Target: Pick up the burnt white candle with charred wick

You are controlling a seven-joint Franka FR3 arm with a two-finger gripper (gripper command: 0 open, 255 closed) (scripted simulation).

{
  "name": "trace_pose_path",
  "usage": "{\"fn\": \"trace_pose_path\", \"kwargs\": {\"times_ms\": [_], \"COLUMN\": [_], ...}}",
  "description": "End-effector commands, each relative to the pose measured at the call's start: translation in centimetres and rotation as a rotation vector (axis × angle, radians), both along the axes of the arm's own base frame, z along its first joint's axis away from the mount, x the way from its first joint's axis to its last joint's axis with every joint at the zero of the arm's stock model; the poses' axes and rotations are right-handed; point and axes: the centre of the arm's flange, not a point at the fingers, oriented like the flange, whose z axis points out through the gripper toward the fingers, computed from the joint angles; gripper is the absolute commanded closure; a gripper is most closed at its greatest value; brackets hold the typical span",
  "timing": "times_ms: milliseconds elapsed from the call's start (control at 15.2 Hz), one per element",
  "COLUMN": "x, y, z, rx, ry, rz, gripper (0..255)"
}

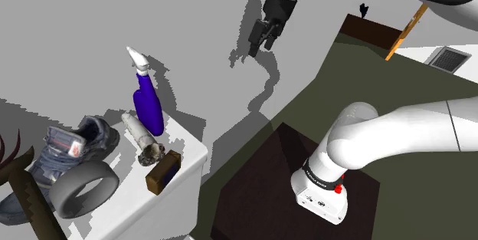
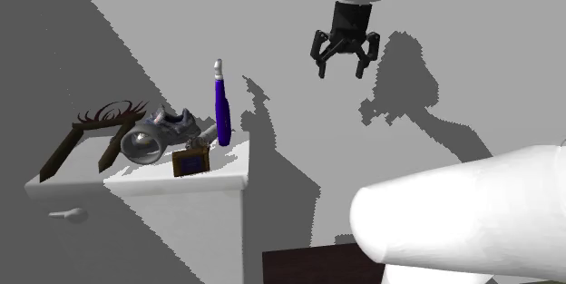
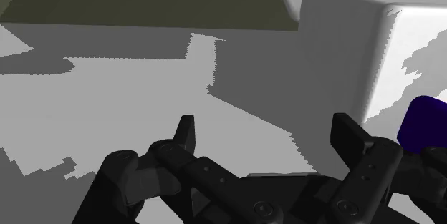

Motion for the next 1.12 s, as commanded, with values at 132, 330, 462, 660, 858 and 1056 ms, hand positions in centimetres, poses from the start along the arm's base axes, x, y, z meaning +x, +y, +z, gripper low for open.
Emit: {"fn": "trace_pose_path", "kwargs": {"times_ms": [132, 330, 462, 660, 858, 1056], "x": [0.5, 1.2, 1.6, 2.3, 3.0, 3.8], "y": [2.6, 6.4, 8.9, 12.7, 16.5, 20.3], "z": [-0.8, -2.1, -3.0, -4.3, -5.7, -7.1], "rx": [-0.005, -0.013, -0.018, -0.025, -0.033, -0.04], "ry": [0.006, 0.014, 0.02, 0.028, 0.036, 0.045], "rz": [-0.003, -0.007, -0.01, -0.015, -0.019, -0.024], "gripper": [0, 0, 0, 0, 0, 0]}}
